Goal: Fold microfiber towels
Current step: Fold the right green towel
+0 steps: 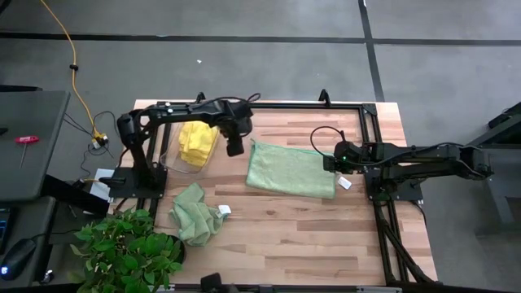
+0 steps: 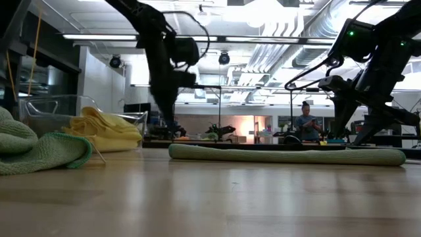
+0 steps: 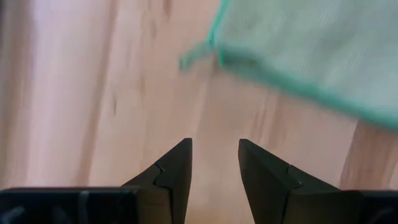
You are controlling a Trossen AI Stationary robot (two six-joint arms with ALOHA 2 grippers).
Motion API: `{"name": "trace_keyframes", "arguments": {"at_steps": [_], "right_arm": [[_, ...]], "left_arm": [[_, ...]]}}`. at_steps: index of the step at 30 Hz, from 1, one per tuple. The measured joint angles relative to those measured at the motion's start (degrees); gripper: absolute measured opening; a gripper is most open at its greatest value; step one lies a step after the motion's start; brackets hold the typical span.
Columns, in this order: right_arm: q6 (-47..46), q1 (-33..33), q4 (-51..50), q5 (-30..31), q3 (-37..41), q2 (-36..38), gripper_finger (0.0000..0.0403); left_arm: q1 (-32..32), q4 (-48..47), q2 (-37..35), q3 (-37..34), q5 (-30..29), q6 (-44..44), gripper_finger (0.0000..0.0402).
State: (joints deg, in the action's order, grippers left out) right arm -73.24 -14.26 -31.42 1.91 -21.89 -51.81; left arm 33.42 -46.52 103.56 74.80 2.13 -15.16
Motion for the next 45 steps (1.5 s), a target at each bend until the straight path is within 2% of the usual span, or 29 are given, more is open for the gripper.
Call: {"name": "trace_keyframes", "arguments": {"at_steps": [10,14,17,24,28,32,39,45], "right_arm": [[-0.23,0.00,0.00,-0.26,0.00,0.13,0.0206],[-0.24,0.00,0.01,-1.48,0.00,0.13,0.0206],[-0.28,0.00,0.10,-1.73,0.00,0.13,0.0206],[0.34,0.00,9.04,-0.90,0.00,0.13,0.0206],[1.97,0.00,13.76,-2.84,-0.05,0.13,0.0206],[1.71,0.22,7.19,-6.08,-2.15,-0.37,0.0206],[2.11,2.07,-11.28,-4.25,-8.07,-5.45,0.0206],[-0.33,4.43,-13.88,-3.90,-8.17,-11.06,0.0206]], "left_arm": [[-5.10,12.87,-1.46,-0.05,11.62,-0.02,0.0120],[-8.23,23.53,-1.44,-3.65,16.35,0.96,0.0120],[-9.88,31.04,-1.44,-7.25,17.07,4.85,0.0120],[-13.54,51.49,-1.35,-17.97,16.78,14.44,0.0120],[-15.21,57.35,-1.35,-21.13,15.49,15.01,0.0120],[-16.07,57.72,-1.35,-23.25,11.68,12.44,0.0120],[-16.33,58.54,-1.35,-26.11,8.95,11.73,0.0120],[-16.16,58.97,-1.35,-26.76,4.61,10.87,0.0120]]}}
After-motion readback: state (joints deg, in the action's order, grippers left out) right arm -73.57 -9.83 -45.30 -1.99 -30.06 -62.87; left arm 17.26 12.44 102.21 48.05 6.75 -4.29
